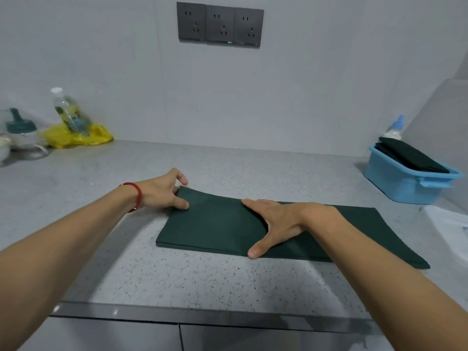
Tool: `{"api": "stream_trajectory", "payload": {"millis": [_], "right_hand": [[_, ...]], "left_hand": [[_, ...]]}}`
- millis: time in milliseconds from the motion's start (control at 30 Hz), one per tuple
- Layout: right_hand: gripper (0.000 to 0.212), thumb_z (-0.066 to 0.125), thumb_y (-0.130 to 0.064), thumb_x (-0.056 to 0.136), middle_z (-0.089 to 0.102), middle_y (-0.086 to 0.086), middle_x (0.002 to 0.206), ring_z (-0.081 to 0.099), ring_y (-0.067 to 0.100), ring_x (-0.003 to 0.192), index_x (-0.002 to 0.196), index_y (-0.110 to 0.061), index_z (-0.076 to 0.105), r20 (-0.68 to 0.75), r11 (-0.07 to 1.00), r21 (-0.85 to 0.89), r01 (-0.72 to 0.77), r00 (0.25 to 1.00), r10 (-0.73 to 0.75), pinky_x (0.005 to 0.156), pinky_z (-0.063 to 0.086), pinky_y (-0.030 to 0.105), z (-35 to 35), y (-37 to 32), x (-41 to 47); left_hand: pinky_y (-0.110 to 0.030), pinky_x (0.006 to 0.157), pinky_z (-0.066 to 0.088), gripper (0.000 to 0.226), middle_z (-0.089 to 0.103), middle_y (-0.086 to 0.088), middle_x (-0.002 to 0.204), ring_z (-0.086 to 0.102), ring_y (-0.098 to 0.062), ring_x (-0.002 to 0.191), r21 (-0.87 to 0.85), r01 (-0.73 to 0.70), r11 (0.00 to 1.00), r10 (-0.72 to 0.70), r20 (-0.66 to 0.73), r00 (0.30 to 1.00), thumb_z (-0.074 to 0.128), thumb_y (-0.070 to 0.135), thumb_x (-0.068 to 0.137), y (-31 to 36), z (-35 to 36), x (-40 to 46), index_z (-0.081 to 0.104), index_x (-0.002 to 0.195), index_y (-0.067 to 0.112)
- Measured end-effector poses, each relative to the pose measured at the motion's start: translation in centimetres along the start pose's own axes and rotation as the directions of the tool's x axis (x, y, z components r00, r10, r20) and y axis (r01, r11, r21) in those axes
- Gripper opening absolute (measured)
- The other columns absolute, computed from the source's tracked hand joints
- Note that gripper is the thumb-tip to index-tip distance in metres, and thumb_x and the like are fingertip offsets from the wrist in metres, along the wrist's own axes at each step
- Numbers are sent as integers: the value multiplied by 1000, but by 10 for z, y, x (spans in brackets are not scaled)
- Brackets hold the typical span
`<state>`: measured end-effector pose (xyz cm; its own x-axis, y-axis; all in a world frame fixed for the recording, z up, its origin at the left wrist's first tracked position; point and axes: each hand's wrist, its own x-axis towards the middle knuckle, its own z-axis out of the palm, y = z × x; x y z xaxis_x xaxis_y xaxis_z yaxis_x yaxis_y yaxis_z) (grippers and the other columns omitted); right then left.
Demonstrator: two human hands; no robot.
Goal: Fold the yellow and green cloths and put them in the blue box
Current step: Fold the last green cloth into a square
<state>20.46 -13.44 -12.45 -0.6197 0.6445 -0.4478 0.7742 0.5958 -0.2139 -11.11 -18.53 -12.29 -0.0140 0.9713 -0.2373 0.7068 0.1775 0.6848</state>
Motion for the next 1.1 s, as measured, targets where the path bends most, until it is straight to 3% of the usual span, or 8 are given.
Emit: {"api": "stream_trajectory", "payload": {"millis": [233, 367, 500, 633, 767, 867, 967, 1100], "right_hand": [[134, 81, -87, 40, 22, -20, 159, 30, 16, 147, 142, -68, -2, -16, 996, 89, 18, 1000, -17, 115, 35, 45, 3, -14, 8], [123, 80, -74, 66, 24, -19, 164, 35, 9, 145, 158, -48, 2, -304, 905, 393, 165, 952, -42, 119, 31, 34, 14, -1, -9], [44, 66, -37, 98, 71, 3, 125, 72, 17, 105, 137, -16, 58, -518, 627, 726, 282, 825, 228, 100, 56, 38, 18, 34, -40], [49, 45, -42, 107, 75, 17, 82, 73, 35, 70, 105, 1, 67, -371, 293, 918, 266, 837, 402, 57, 59, 36, 24, 57, -71], [43, 55, -46, 101, 64, 4, 62, 57, 18, 48, 88, -7, 69, -346, 385, 910, 152, 790, 506, 41, 47, 28, 50, 63, -80], [20, 71, -34, 91, 66, 4, 57, 49, 16, 42, 92, -14, 72, -433, 542, 831, 128, 761, 484, 41, 41, 22, 63, 67, -78], [18, 75, -22, 88, 65, 2, 54, 46, 11, 37, 104, -16, 68, -440, 542, 829, 139, 760, 478, 39, 39, 21, 62, 69, -75], [19, 74, -19, 88, 65, 2, 54, 47, 11, 39, 105, -15, 68, -449, 538, 831, 139, 738, 503, 41, 40, 24, 64, 70, -72]], "left_hand": [[-27, 59, 56, 47, 68, 3, 68, 69, -13, 68, -292, -141, 946, 124, -73, 990, 66, 0, 94, 58, -28, -22, 47, 131, 20], [-25, 52, 54, 51, 71, -5, 71, 67, -16, 61, -363, -202, 910, 161, -141, 977, 68, -1, 89, 123, -15, -23, 51, 128, 28], [-28, 46, 53, 57, 66, -6, 58, 64, -22, 48, -319, -260, 911, 206, -193, 959, 64, -3, 86, 181, 40, -11, 42, 132, 22], [-37, 56, 61, 65, 70, -18, 94, 73, -31, 58, -203, -249, 947, 219, -158, 963, 61, 14, 90, 211, 109, 6, 25, 143, 26], [-40, 89, 57, 50, 71, -8, 103, 71, -27, 91, 147, -314, 938, 340, -206, 918, 55, 33, 96, 186, 152, 12, 40, 142, 23], [-39, 108, 42, 37, 61, -4, 133, 54, -25, 127, 499, -383, 777, 487, -91, 869, 52, 36, 98, 153, 172, 9, 61, 132, 23], [-52, 125, 9, 55, 30, 7, 164, 19, -15, 153, 555, -372, 744, 445, 3, 895, 36, 56, 101, 133, 186, 6, 44, 150, 34], [-63, 120, -10, 68, 11, 14, 168, 0, -11, 156, 578, -343, 740, 387, 52, 921, 16, 74, 94, 126, 191, 10, 22, 156, 47]]}}
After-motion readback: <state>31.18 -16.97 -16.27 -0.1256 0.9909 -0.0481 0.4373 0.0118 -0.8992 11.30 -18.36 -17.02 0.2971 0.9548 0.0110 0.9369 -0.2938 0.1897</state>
